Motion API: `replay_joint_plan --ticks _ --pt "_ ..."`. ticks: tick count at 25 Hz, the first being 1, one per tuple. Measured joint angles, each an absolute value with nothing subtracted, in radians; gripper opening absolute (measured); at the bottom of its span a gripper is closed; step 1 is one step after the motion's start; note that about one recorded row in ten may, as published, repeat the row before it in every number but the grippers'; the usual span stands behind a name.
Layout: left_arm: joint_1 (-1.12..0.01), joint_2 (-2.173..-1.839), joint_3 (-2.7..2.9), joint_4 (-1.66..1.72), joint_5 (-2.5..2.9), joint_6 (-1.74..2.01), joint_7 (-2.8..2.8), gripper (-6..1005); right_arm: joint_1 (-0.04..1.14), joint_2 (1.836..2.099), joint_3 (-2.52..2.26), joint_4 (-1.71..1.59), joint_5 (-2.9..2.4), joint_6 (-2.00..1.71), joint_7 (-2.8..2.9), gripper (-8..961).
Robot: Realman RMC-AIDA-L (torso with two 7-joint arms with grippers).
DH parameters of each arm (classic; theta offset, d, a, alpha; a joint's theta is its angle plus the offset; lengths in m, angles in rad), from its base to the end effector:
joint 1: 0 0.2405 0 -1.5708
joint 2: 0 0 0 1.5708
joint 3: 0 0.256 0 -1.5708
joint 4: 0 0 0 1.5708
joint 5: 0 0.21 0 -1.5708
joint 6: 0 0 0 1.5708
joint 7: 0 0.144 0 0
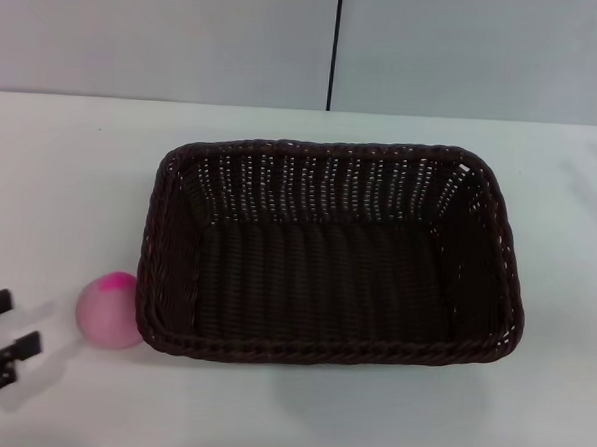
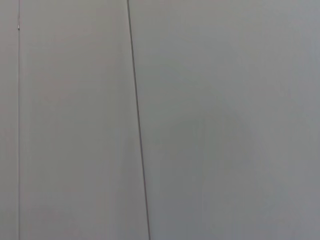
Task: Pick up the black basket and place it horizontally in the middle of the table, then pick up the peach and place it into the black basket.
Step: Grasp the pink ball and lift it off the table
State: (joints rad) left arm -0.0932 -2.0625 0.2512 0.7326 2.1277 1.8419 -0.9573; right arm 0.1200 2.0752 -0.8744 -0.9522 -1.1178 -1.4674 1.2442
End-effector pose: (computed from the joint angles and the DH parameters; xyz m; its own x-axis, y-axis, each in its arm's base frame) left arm -0.3812 0.1652 0.0618 0.7907 0.2705 0.5491 0.5412 -0.7282 -0.4205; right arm 0.2816 0.2868 0.1152 0.5506 0.1278 -0.8249 -0.5989 -0.6279 -0.4971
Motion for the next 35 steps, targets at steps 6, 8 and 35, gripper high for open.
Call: replay_joint_plan --ticks 6,8,35 --pt "-0.109 -2.067 0.252 0.700 2.141 1.824 -0.938 583 0.121 2.074 -0.872 -0.949 -1.118 -1.460 1.244 475" --pt "-0.143 -2.068 0.252 0.599 2.147 1.760 -0.878 592 0.120 2.074 -0.870 -0.943 -1.118 -1.454 1.244 474" --pt "-0.204 -2.066 0.317 0.469 2.153 1.613 -0.763 418 0.147 2.073 -0.809 -0.801 -1.118 -1.454 1.217 474"
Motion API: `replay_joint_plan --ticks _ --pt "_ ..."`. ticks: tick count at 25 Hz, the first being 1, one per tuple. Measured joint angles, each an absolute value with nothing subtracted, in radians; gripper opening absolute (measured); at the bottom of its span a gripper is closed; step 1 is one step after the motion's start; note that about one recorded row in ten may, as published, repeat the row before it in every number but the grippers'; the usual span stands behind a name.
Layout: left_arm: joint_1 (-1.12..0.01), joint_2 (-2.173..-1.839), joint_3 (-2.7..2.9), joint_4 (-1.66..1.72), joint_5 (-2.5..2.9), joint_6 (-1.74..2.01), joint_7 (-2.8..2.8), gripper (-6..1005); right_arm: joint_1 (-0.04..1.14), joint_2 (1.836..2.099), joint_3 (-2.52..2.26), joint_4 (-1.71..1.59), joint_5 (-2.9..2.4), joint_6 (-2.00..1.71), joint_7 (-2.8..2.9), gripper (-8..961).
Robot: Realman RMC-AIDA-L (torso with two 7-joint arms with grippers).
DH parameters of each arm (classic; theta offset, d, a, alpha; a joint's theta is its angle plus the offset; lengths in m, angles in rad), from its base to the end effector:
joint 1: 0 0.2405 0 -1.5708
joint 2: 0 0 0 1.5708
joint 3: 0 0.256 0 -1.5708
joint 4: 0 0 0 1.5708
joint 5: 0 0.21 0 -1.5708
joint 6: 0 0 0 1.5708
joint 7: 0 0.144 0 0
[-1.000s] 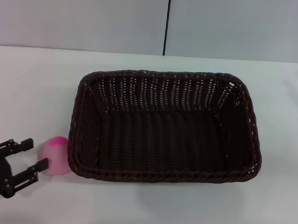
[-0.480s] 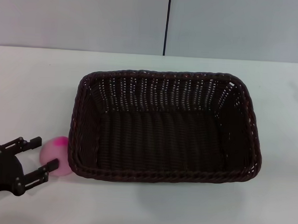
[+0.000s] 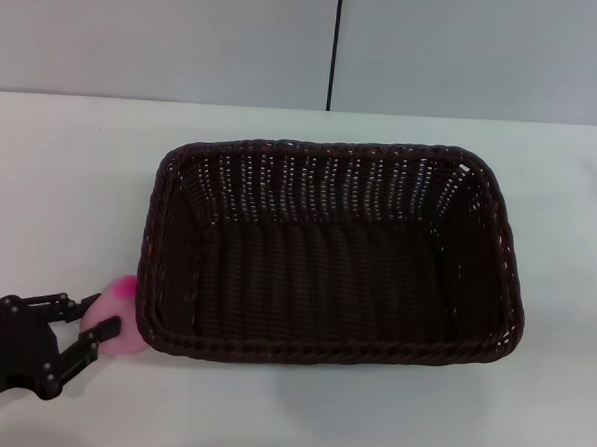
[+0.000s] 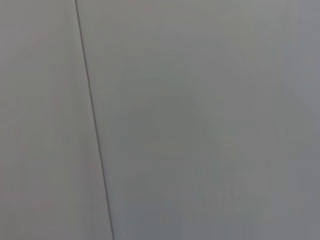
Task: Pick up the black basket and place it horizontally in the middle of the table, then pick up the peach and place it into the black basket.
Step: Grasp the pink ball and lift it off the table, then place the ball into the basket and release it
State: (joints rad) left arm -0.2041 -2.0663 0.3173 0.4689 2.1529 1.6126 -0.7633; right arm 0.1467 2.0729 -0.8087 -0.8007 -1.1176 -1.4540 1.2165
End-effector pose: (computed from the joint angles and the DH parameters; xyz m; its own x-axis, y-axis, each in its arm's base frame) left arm -0.3757 0.2012 0.0003 0.8287 0.2377 0.5067 0.4768 -0.7740 -0.4167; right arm 0.3087 0.2863 0.1063 0.4987 0.0775 -0.8633 -0.6995 -0.5522 -0.4537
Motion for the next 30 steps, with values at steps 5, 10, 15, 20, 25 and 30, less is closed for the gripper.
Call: replay_joint_plan --ticks 5,10,15,20,25,30 --pt "-0.202 -2.064 0.296 0.469 2.143 1.638 -0.770 265 0.156 2.072 -0.798 -0.770 -1.117 -1.454 1.206 475" --pt "-0.191 -2.060 0.256 0.492 2.111 1.669 -0.776 226 0.157 2.071 -0.796 -0.755 -1.114 -1.459 1.194 475" --pt "-0.191 -2.060 0.163 0.528 2.105 1.715 -0.783 203 0.156 2.070 -0.795 -0.754 -1.114 -1.460 1.193 475" --pt "-0.214 -2.060 0.086 0.578 2.083 1.756 -0.815 179 0.156 2.070 -0.795 -0.754 -1.112 -1.464 1.193 474" --pt "-0.229 -2.060 0.080 0.590 2.054 1.768 -0.827 150 0.159 2.072 -0.795 -0.755 -1.110 -1.465 1.193 475" --pt "-0.364 -2.067 0.105 0.592 2.010 1.818 -0.903 96 0.174 2.075 -0.795 -0.749 -1.109 -1.466 1.193 475"
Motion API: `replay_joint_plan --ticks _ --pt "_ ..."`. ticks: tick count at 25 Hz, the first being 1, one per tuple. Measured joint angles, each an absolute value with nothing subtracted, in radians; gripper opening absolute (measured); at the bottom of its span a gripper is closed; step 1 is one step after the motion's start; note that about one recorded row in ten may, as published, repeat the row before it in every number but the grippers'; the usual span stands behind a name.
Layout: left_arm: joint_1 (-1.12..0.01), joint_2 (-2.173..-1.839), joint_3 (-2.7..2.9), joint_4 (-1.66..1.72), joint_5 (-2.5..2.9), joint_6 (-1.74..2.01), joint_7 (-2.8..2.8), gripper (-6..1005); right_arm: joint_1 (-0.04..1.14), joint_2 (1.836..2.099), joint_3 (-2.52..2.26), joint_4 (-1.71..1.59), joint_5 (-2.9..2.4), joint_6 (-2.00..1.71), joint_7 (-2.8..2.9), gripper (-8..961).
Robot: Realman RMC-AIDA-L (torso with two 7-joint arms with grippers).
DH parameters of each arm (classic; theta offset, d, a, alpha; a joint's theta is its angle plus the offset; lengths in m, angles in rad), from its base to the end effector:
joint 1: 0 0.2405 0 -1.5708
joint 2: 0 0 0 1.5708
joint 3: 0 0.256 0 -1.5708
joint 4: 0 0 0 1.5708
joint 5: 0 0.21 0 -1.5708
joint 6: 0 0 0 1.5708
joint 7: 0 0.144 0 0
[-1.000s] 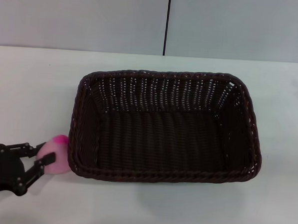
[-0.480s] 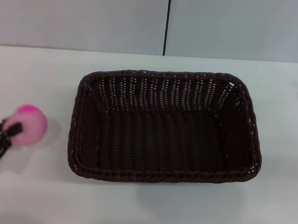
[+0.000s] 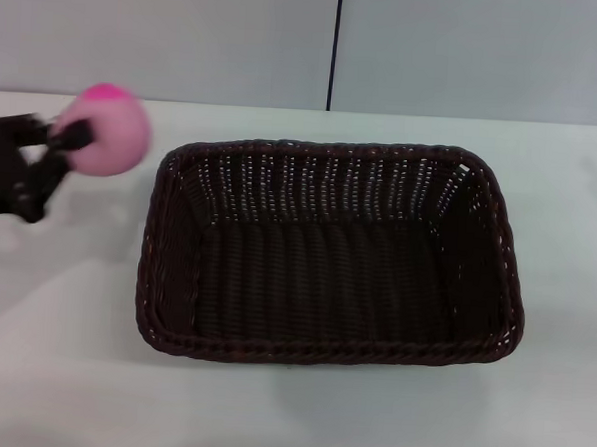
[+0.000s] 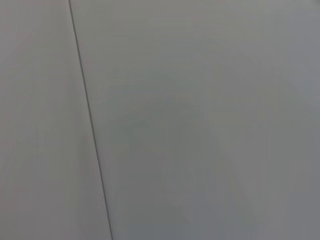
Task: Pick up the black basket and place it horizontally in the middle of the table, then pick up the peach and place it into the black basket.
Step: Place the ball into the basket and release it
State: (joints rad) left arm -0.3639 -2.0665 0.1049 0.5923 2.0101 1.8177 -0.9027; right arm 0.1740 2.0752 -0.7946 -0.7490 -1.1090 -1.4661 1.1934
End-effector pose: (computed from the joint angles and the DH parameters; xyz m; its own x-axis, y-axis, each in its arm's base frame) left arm -0.3259 0.2640 0.0646 0.7196 -0.0301 0.6937 0.4571 -0.7314 -0.5060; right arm 0.3083 0.2903 0.1007 0.4769 0.0840 -0.8749 -0.7075 -0.5539 -0.4388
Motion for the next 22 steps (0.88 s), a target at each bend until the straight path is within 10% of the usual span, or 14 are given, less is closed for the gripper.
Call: replay_joint_plan --ticks 10,22 --pt "-0.553 -2.072 0.278 0.342 2.004 1.759 -0.908 118 0.196 2.075 -0.782 -0.704 -1.108 -1.481 1.190 475" --pt "-0.558 -2.072 0.316 0.294 2.000 1.669 -0.875 472 0.211 2.074 -0.681 -0.635 -1.107 -1.529 1.157 476"
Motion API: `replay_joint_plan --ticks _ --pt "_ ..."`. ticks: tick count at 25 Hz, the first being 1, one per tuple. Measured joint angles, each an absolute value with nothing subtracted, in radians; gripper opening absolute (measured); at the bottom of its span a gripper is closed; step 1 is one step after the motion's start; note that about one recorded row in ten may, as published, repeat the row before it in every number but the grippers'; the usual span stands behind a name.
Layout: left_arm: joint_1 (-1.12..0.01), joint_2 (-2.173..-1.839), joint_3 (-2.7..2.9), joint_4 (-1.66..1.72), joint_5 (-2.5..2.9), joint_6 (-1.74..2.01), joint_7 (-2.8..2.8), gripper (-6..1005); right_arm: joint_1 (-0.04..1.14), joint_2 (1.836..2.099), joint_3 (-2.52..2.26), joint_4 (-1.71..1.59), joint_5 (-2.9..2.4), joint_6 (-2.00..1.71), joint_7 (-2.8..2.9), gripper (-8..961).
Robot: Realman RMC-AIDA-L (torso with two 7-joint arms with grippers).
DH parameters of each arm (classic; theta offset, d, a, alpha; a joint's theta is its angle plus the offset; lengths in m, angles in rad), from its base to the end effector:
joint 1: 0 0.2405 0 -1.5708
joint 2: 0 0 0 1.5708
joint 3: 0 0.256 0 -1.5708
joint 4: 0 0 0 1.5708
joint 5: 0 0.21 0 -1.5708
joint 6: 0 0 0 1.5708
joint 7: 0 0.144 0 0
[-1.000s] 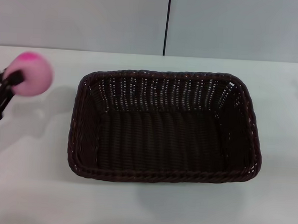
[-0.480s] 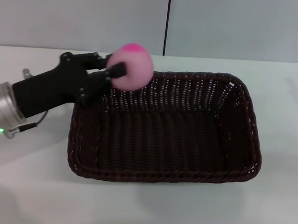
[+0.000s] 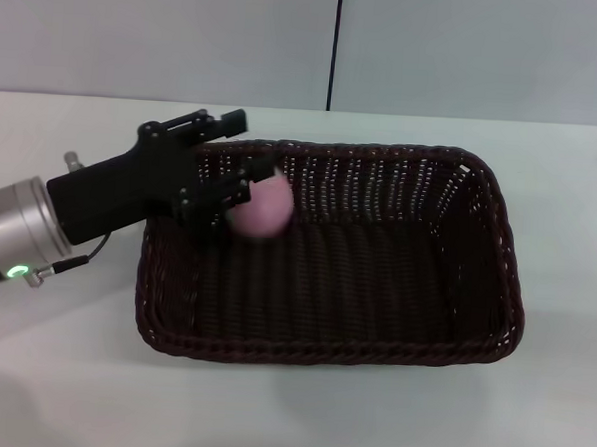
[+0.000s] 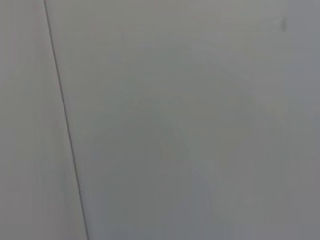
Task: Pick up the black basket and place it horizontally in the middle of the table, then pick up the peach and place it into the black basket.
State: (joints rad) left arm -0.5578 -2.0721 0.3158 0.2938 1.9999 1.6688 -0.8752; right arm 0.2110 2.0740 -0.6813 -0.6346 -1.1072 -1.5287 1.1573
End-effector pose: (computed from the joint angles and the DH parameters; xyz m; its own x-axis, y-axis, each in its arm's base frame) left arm -0.2607 0.3085 -0.0167 0.6620 0.0671 0.7465 0.3815 -0.8875 -0.2586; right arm 0.3187 0.2864 0.1030 0.4152 0.1267 -0.9008 -0.7475 -0.5168 -0.4173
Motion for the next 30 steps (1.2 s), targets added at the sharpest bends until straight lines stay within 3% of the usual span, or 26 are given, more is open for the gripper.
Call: replay_joint_plan --ticks 7,9,13,14,19,20,22,30 --pt "-0.500 -2.072 0.303 0.272 1.933 1.607 -0.821 687 0.224 2.076 -0.516 -0.481 -1.107 -1.627 1.038 475" --pt "-0.417 -2.069 0.295 0.263 1.771 1.613 -0.773 736 0.226 2.075 -0.468 -0.465 -1.107 -1.658 1.032 475" --pt "-0.384 -2.067 0.294 0.262 1.712 1.617 -0.753 814 0.225 2.075 -0.400 -0.438 -1.107 -1.699 0.991 474" --pt "-0.317 -2.064 0.291 0.263 1.592 1.612 -0.724 833 0.225 2.075 -0.400 -0.438 -1.107 -1.699 0.991 474" --pt "-0.288 -2.064 0.283 0.263 1.538 1.609 -0.699 831 0.236 2.074 -0.324 -0.358 -1.107 -1.768 0.887 475" --pt "-0.207 -2.067 0.266 0.260 1.433 1.632 -0.671 831 0.237 2.073 -0.322 -0.357 -1.108 -1.773 0.887 475" --pt "-0.174 -2.065 0.265 0.260 1.394 1.636 -0.670 830 0.238 2.070 -0.323 -0.369 -1.109 -1.776 0.900 475" --pt "-0.118 -2.061 0.254 0.269 1.338 1.635 -0.667 829 0.247 2.075 -0.279 -0.371 -1.090 -1.786 0.892 476"
